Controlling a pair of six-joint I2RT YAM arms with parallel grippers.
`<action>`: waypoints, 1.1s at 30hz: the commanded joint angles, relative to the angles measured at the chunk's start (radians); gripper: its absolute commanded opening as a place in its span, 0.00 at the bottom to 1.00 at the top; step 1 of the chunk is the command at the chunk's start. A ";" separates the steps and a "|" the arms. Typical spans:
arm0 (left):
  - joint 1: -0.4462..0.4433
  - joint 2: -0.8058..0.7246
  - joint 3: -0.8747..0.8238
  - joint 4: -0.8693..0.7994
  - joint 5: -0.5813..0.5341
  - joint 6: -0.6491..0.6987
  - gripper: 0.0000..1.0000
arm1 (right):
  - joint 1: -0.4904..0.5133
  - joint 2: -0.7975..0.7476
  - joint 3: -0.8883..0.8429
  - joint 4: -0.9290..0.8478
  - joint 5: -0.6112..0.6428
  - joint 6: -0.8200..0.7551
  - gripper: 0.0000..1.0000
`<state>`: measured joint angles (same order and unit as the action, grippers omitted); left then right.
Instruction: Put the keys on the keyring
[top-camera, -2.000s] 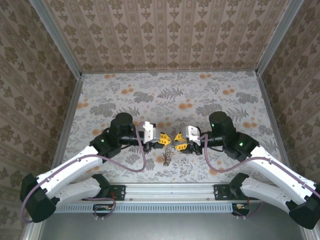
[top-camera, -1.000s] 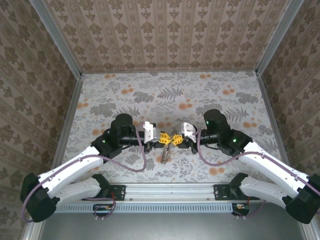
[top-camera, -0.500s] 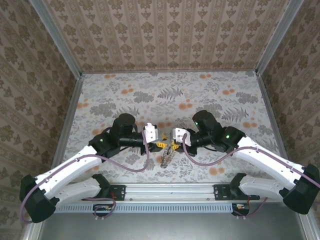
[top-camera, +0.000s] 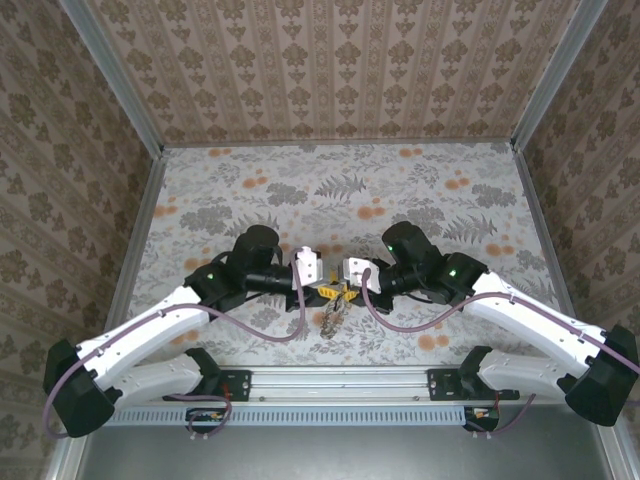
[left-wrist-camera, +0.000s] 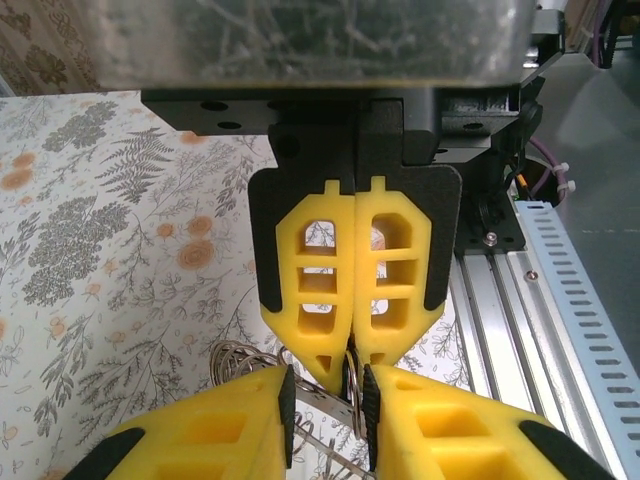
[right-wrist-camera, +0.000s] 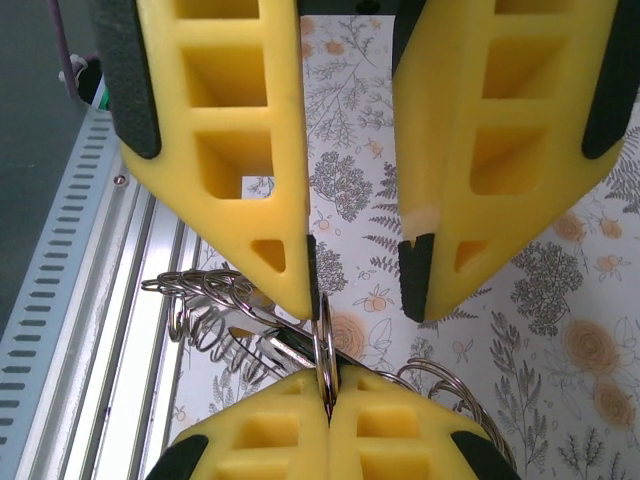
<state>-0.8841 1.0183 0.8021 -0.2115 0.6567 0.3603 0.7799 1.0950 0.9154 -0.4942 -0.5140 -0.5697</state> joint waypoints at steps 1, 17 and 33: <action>-0.011 0.015 0.040 -0.031 0.009 -0.005 0.27 | 0.007 -0.016 0.031 0.054 -0.020 0.011 0.00; -0.023 0.029 0.048 -0.086 -0.036 0.019 0.22 | 0.001 -0.059 0.000 0.113 0.017 0.023 0.00; 0.002 -0.069 -0.003 0.044 0.045 0.003 0.00 | -0.020 -0.107 -0.065 0.172 -0.029 0.043 0.16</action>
<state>-0.8955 0.9878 0.8230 -0.2451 0.6373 0.3775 0.7727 1.0225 0.8768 -0.3759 -0.5091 -0.5434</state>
